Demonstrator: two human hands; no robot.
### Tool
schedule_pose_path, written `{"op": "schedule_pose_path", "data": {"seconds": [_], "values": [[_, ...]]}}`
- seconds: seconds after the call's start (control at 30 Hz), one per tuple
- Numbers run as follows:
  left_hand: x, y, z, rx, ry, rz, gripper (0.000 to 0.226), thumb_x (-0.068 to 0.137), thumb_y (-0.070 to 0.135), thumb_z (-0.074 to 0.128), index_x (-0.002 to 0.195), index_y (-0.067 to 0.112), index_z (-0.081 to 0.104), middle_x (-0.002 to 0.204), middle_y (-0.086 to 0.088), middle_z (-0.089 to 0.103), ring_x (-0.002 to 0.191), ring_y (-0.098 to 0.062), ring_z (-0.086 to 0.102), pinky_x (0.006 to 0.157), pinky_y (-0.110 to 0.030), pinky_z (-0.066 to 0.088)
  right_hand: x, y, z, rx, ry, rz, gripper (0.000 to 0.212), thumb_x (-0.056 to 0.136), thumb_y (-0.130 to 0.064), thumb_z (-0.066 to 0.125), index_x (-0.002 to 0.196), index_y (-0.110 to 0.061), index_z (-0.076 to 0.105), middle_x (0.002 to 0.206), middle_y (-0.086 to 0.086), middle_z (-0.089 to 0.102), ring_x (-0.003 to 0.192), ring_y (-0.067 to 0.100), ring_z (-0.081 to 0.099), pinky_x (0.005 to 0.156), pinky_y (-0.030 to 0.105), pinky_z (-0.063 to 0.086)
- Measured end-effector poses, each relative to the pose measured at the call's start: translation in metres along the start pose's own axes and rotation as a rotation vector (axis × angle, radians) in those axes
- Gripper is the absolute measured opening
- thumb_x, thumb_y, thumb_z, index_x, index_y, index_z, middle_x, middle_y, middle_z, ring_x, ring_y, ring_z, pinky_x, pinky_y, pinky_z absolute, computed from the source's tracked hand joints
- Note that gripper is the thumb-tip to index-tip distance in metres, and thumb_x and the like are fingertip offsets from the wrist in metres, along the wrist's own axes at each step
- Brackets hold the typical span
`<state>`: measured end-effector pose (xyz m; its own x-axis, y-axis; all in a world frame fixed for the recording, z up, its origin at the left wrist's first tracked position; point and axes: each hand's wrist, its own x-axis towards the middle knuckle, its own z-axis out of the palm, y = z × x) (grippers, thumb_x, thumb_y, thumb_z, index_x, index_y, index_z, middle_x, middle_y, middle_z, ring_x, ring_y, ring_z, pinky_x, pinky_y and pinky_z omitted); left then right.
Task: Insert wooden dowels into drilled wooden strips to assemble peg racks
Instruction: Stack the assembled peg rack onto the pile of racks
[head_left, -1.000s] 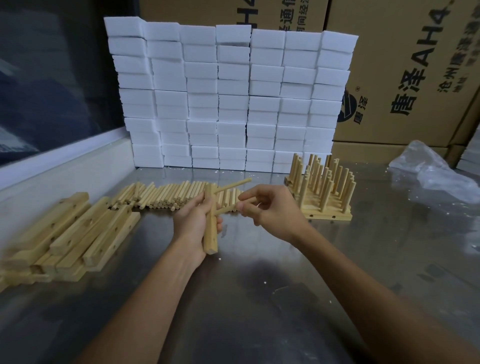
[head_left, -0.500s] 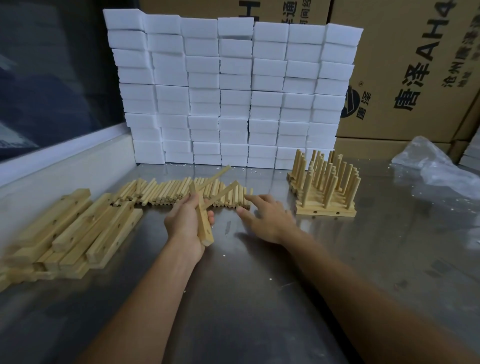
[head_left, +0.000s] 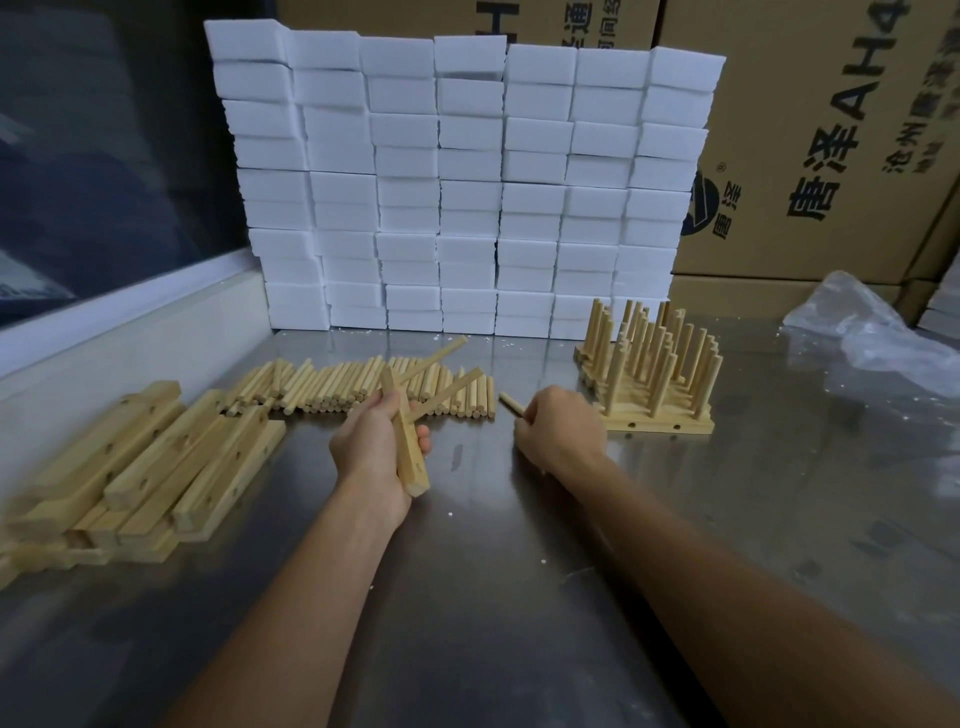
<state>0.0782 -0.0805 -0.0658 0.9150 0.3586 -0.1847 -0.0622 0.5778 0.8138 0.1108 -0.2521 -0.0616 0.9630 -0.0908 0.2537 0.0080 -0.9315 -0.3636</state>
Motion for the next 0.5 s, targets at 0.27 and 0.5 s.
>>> {"op": "schedule_pose_path", "data": {"seconds": [0.27,0.5], "values": [[0.001,-0.002,0.000,0.017,0.029,0.017,0.027,0.098,0.021,0.059,0.123,0.011,0.063,0.089,-0.010,0.066,0.043,-0.013,0.055,0.038,-0.021,0.045,-0.012,0.017,-0.023,0.218,-0.105,-0.028,0.021,0.097,-0.019,0.055,0.117,-0.014,0.056,0.104,0.008,0.067,0.090,0.024,0.063,0.075,0.036,0.053],[0.001,-0.001,0.000,0.025,0.049,0.025,0.027,0.097,0.021,0.061,0.121,0.008,0.064,0.089,-0.012,0.065,0.041,-0.013,0.055,0.038,-0.021,0.046,-0.020,0.015,-0.039,0.715,-0.103,-0.014,0.012,0.094,-0.008,0.063,0.103,-0.011,0.069,0.087,0.000,0.071,0.079,0.010,0.068,0.060,0.013,0.048]]}}
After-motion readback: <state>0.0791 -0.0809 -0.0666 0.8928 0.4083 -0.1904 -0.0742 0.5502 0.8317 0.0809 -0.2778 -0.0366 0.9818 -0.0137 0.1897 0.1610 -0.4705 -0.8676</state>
